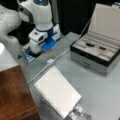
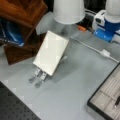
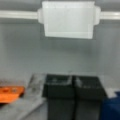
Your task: Turn off the lamps. Pick up the book. Place the book on the shelf position.
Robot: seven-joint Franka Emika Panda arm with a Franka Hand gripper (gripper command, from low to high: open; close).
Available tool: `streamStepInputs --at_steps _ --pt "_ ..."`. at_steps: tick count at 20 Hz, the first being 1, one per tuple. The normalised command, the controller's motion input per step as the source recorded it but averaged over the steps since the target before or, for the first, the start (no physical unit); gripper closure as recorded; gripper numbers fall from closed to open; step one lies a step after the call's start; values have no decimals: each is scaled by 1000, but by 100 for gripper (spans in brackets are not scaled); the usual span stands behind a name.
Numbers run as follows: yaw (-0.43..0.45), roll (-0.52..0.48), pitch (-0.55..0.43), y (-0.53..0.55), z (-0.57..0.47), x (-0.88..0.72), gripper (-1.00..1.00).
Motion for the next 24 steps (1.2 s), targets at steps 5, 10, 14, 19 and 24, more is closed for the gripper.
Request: streamStepInputs --at_steps 5,10,14,19,24 --pt "16 74 22 -35 162 -24 -100" --pt "31 47 67 27 220 78 -100" --pt "29 13 124 42 217 200 -100" --pt "25 -35 186 33 240 286 -100" --pt "34 -84 275 -3 308 363 -100"
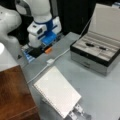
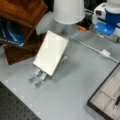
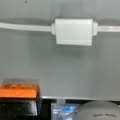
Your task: Turn off the lamps. Pick up the book. Place the book on the shelf position.
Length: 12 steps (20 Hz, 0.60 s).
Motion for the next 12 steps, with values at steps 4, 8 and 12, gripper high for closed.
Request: streamStepInputs --at_steps 4,8,12 --pt "60 -162 423 -69 382 484 -100" --pt "95 -230 455 -100 384 638 -100" --pt "148 -263 445 -124 335 683 -100"
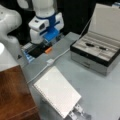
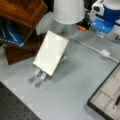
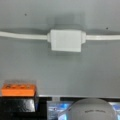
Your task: Turn off the lamps. Pick up the book. Place the book on the shelf position.
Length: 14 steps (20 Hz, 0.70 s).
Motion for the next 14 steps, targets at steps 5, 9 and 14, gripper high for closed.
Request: streamStepInputs --at_steps 5,9,14 --pt "155 -402 458 -149 244 662 -100" --pt "75 -460 437 -114 197 560 -100" --pt "30 -528 394 -93 215 475 -100"
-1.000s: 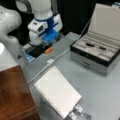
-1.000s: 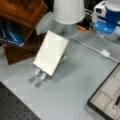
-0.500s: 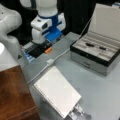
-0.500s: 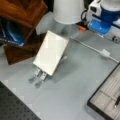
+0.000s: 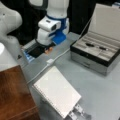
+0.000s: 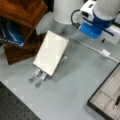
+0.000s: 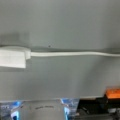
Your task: Turn off the lamps. Pick up the book. Place the book on the shelf position.
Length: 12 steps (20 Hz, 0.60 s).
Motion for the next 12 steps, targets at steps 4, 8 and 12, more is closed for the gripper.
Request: streamStepInputs --at_steps 4,8,12 --pt "-58 -573 303 -86 198 486 -100" --pt "-93 -651 237 -10 157 485 -100" --pt "-63 -630 248 56 53 524 -100"
